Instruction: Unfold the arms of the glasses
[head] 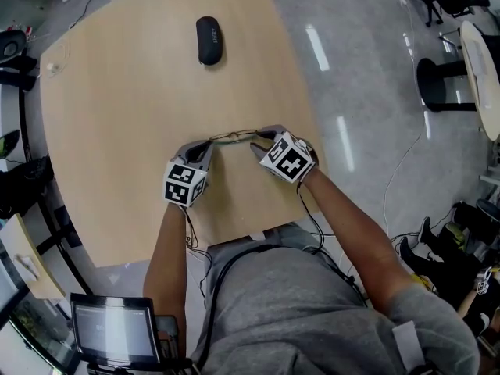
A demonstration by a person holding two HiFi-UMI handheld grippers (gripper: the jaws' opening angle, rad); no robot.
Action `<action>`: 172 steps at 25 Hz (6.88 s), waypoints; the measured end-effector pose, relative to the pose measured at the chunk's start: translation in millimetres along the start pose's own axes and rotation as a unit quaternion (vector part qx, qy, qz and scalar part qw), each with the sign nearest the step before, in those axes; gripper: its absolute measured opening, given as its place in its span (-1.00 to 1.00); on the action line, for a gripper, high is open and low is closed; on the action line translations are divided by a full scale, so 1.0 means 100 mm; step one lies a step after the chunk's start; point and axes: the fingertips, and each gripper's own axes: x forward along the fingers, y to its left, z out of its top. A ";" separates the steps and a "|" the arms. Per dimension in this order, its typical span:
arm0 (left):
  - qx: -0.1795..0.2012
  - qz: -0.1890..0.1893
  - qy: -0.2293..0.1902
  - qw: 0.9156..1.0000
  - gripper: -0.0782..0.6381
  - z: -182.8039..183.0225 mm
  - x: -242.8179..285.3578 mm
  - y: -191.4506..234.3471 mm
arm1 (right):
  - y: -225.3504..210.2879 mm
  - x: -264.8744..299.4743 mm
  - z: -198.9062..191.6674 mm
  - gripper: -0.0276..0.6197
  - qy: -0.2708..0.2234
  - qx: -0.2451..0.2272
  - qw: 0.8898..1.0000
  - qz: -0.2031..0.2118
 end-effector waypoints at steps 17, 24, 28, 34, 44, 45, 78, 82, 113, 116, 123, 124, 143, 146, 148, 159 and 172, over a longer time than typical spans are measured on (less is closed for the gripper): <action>-0.009 -0.074 0.010 0.997 -0.76 -0.07 0.00 -0.34 | 0.25 -0.02 -0.05 -0.58 0.033 -0.018 0.999 0.018; 0.009 -0.124 0.031 0.992 -0.76 -0.18 0.09 -0.80 | 0.50 0.04 -0.03 -0.59 0.035 -0.031 0.998 0.048; -0.006 -0.134 0.033 0.990 -0.76 -0.25 0.14 -0.95 | 0.66 0.08 -0.04 -0.59 0.046 -0.049 0.996 0.064; -0.045 -0.138 0.010 0.989 -0.76 -0.22 0.00 -0.93 | 0.47 -0.14 -0.01 -0.59 0.013 -0.014 0.999 0.034; -0.070 -0.137 0.023 0.988 -0.76 -0.32 0.09 -0.69 | 0.52 0.04 -0.26 -0.58 0.065 -0.002 0.995 0.076; -0.068 -0.142 0.023 0.987 -0.76 -0.31 0.10 -0.72 | 0.59 0.06 -0.23 -0.58 0.063 -0.007 0.995 0.082; 0.199 -0.168 0.264 0.929 -0.76 -0.57 0.19 -0.71 | 0.63 -0.03 -0.64 -0.27 0.207 -0.231 0.943 0.121; 0.173 -0.163 0.257 0.937 -0.76 -0.60 0.13 -0.65 | 0.54 -0.07 -0.67 -0.27 0.213 -0.272 0.929 0.133; 0.040 -0.111 0.103 0.988 -0.76 0.05 -0.25 -0.79 | 0.54 -0.60 -0.55 -0.27 0.162 -0.321 0.923 0.139; 0.054 -0.098 0.082 0.990 -0.76 0.19 -0.42 -0.89 | 0.63 -0.74 -0.41 -0.27 0.121 -0.303 0.937 0.123; 0.043 -0.035 -0.009 0.998 -0.76 0.70 -0.99 -0.94 | 0.81 -1.28 0.39 -0.28 -0.056 -0.206 0.972 0.096; 0.040 -0.026 -0.026 0.999 -0.76 0.79 -1.09 -0.95 | 0.82 -1.39 0.53 -0.28 -0.085 -0.190 0.974 0.090; 0.141 0.162 -0.345 0.914 -0.76 1.63 -3.96 -2.04 | 1.73 -3.94 1.48 -0.89 -0.469 -0.040 0.880 -0.056; 0.157 0.193 -0.387 0.888 -0.76 1.41 -4.64 -2.41 | 2.32 -4.32 1.36 -0.89 -0.491 -0.050 0.866 -0.086; 0.167 0.206 -0.406 0.874 -0.76 1.21 -5.04 -2.61 | 2.72 -4.47 1.27 -0.89 -0.501 -0.049 0.858 -0.098; 0.173 0.204 -0.440 0.857 -0.76 0.25 -6.09 -3.34 | 4.34 -4.88 0.64 -0.89 -0.511 -0.046 0.850 -0.121; 0.180 0.207 -0.435 0.858 -0.76 0.21 -5.91 -4.33 | 4.60 -5.54 -0.22 -0.89 -0.486 -0.066 0.860 -0.143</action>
